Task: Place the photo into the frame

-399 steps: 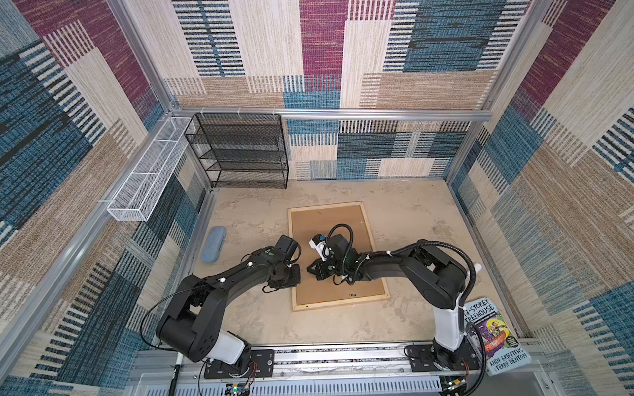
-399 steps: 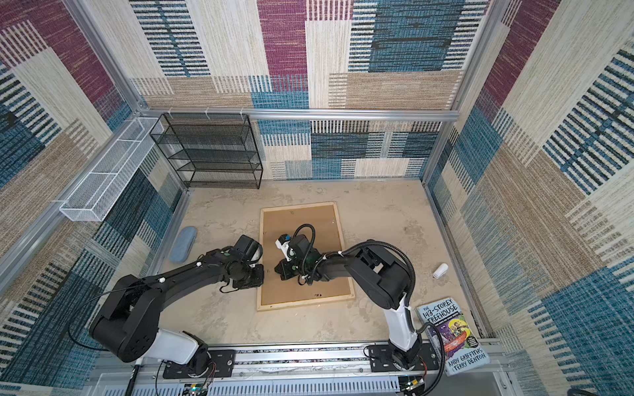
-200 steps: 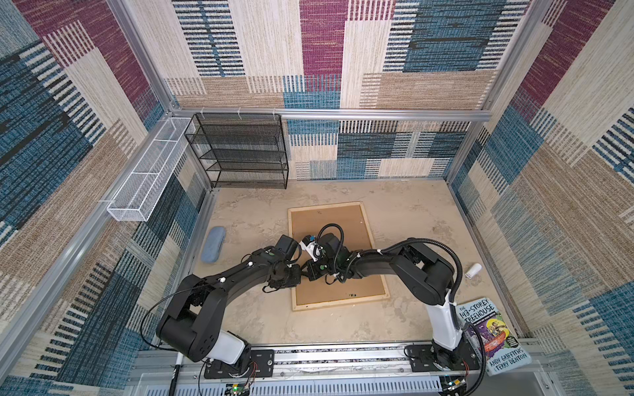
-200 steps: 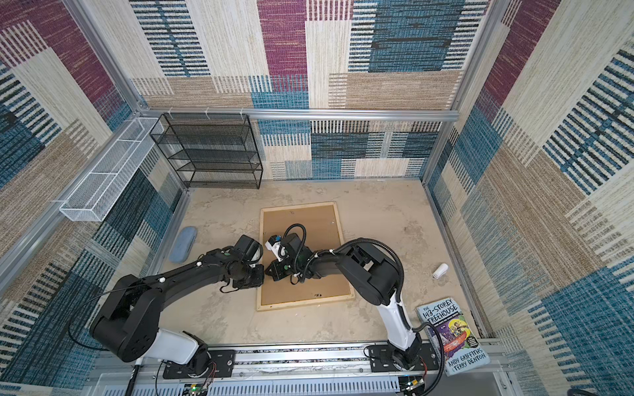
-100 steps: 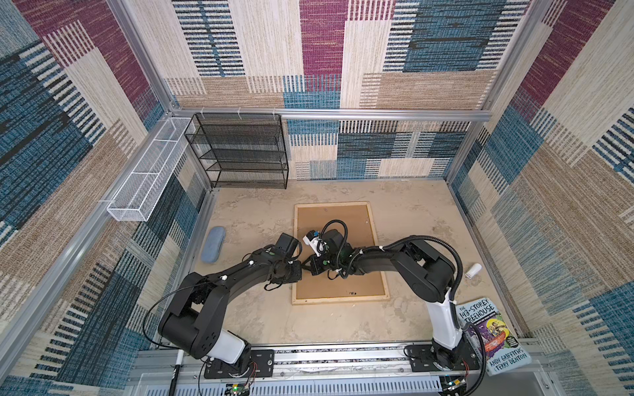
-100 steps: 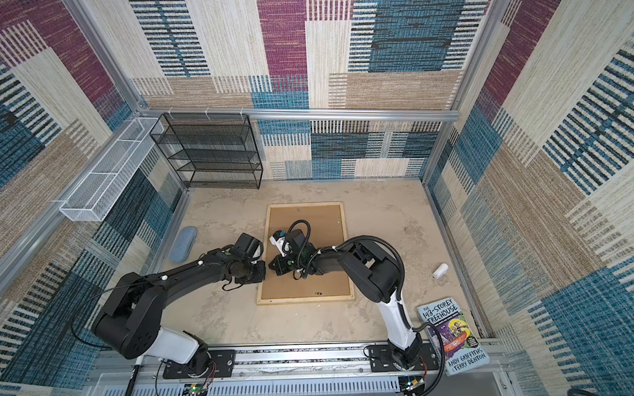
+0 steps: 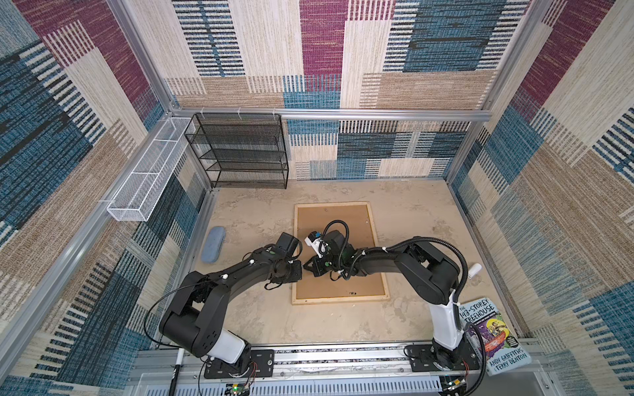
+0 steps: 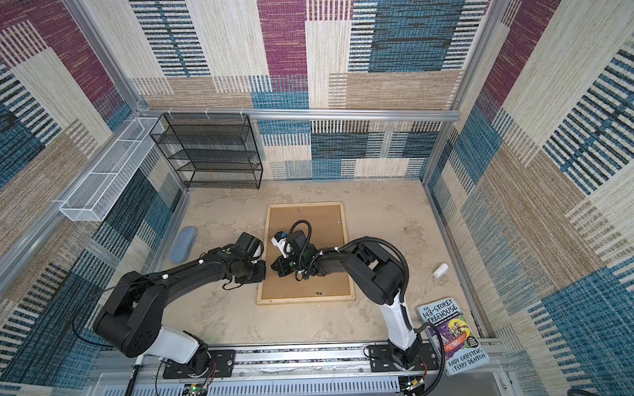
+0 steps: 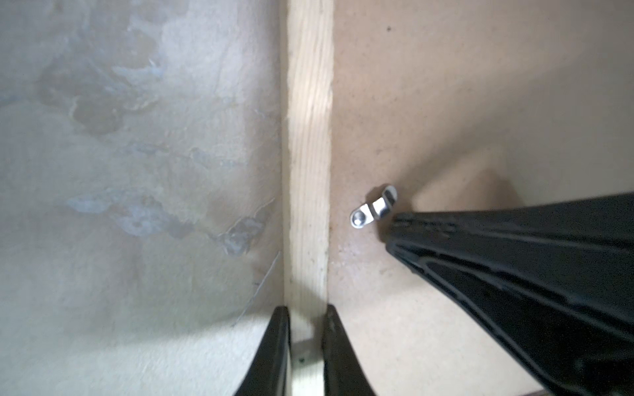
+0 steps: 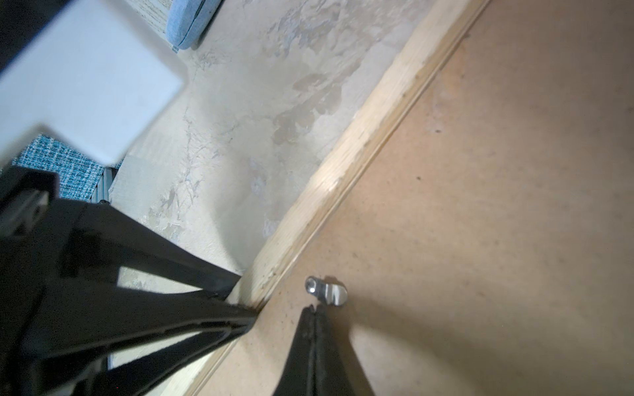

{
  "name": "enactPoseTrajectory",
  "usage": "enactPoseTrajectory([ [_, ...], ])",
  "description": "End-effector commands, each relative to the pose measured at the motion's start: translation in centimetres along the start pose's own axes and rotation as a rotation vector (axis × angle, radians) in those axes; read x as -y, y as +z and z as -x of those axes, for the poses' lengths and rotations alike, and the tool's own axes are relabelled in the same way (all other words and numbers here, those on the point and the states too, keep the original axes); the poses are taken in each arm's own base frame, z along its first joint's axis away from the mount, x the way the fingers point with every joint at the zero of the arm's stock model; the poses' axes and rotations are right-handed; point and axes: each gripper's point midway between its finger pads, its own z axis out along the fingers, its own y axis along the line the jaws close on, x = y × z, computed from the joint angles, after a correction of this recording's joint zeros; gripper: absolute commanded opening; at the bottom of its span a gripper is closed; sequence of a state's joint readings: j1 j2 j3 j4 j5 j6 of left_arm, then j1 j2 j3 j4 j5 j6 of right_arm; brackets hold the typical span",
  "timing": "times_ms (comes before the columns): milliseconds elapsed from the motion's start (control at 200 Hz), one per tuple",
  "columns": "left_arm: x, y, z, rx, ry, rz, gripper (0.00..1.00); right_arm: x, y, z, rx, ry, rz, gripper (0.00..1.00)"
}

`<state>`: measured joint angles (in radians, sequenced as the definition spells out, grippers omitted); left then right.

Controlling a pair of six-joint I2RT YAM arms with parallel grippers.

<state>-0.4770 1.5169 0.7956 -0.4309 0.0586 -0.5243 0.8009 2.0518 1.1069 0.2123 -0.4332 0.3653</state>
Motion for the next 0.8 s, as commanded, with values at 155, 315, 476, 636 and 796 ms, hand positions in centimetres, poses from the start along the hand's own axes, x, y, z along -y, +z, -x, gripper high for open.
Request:
enactPoseTrajectory([
  [155,-0.5,0.3,1.1,0.051,0.009,0.028,0.20,4.1,-0.1,-3.1,-0.113,0.066,-0.189,0.00],
  [315,-0.2,0.3,1.2,0.053,0.012,0.014,0.20,4.0,0.1,-2.4,-0.110,0.045,-0.185,0.00],
  [476,0.2,0.1,1.4,0.053,0.022,-0.002,0.20,3.3,0.5,-2.2,-0.116,0.024,-0.141,0.00],
  [636,0.6,0.1,1.7,0.055,0.027,-0.014,0.20,2.3,1.0,-2.3,-0.124,0.008,-0.075,0.00],
  [796,1.0,0.2,1.8,0.050,0.030,-0.030,0.20,1.3,1.5,-2.6,-0.125,-0.009,-0.013,0.00],
])
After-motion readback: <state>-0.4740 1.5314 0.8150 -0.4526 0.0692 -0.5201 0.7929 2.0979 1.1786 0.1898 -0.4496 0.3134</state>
